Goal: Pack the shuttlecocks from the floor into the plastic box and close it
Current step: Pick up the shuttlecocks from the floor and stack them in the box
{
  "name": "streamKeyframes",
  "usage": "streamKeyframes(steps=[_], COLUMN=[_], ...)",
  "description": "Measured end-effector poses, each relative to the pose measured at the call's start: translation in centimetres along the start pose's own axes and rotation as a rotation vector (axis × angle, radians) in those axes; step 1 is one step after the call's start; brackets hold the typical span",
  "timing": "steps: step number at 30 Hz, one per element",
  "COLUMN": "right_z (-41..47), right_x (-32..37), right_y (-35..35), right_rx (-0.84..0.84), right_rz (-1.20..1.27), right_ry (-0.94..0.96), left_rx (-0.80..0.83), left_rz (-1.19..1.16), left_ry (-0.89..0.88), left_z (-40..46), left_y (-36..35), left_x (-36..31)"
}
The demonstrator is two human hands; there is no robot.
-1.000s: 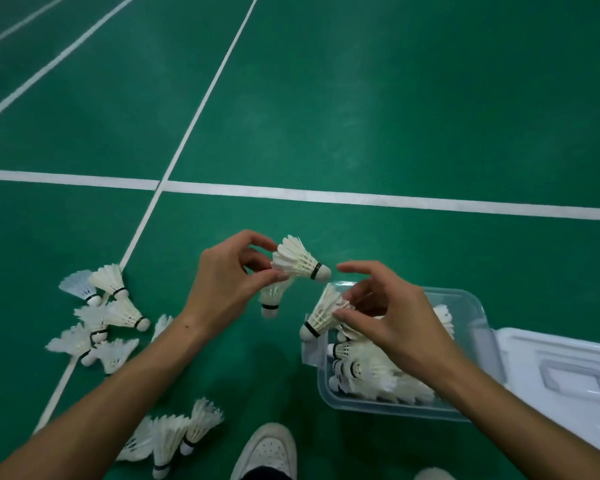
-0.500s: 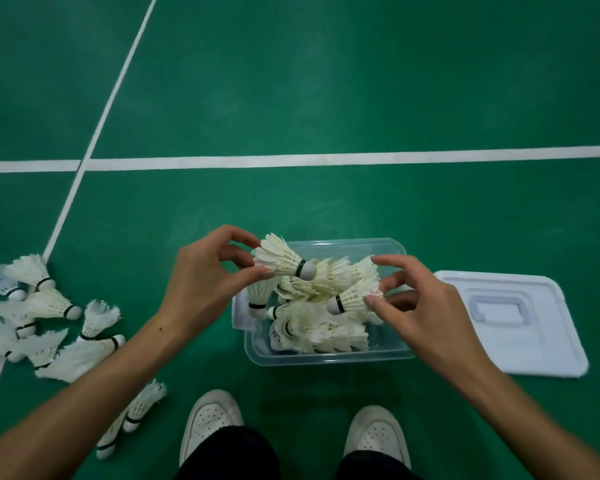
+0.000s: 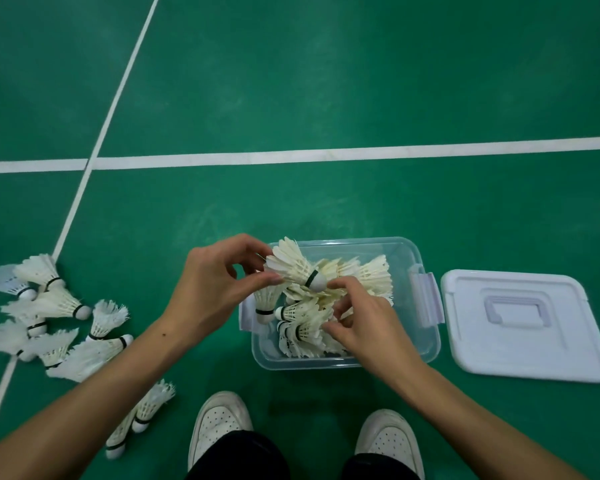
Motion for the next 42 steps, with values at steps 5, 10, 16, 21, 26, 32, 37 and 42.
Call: streamKeyframes(steps=[5, 10, 16, 21, 26, 32, 37, 42], right_z=[0.1, -1.2, -1.3, -0.3, 0.4, 0.0, -1.2, -3.4], right_x=[-0.9, -1.2, -0.2, 4.7, 5.2, 3.7, 1.1, -2.2], right_y=[-0.4, 1.2, 6.5, 9.8, 8.8, 9.1, 11.5, 12.3], right_rx=[0.126, 0.175, 0.091, 0.064, 0.109, 0.068, -0.116, -0.286], right_rz=[0.151, 0.220, 0.277, 0.206, 0.156, 0.229, 0.288, 0.095], right_ry=[-0.087, -0.062, -0.043, 0.202, 0.252, 0.220, 0.165, 0.047], left_rx=[0.068, 0.150, 0.273, 0.457, 0.499, 0.417, 0.279, 0.234], left_rz=[-0.029, -0.037, 0.017, 0.050, 0.006, -0.059, -0.097, -0.114], left_ry=[-0.081, -0.152, -0.255, -0.339, -0.338, -0.312, -0.256, -0.204], left_z=[0.4, 1.0, 2.4, 3.9, 4.7, 4.6, 4.5, 3.5], left_y=[-1.0, -1.9, -2.8, -4.5, -5.2, -5.3, -4.1, -3.3], left_x=[-0.8, -1.5, -2.8, -4.6, -4.9, -4.7, -3.7, -2.4])
Point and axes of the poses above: each hand's wrist, its own z-axis towards the middle knuckle, its own y-axis out of the back of the hand, x = y × z, the point moved 9 cm from there along z, towards the middle knuckle, and after that the axes turned 7 degrees about -y, right-handed, at the moved point
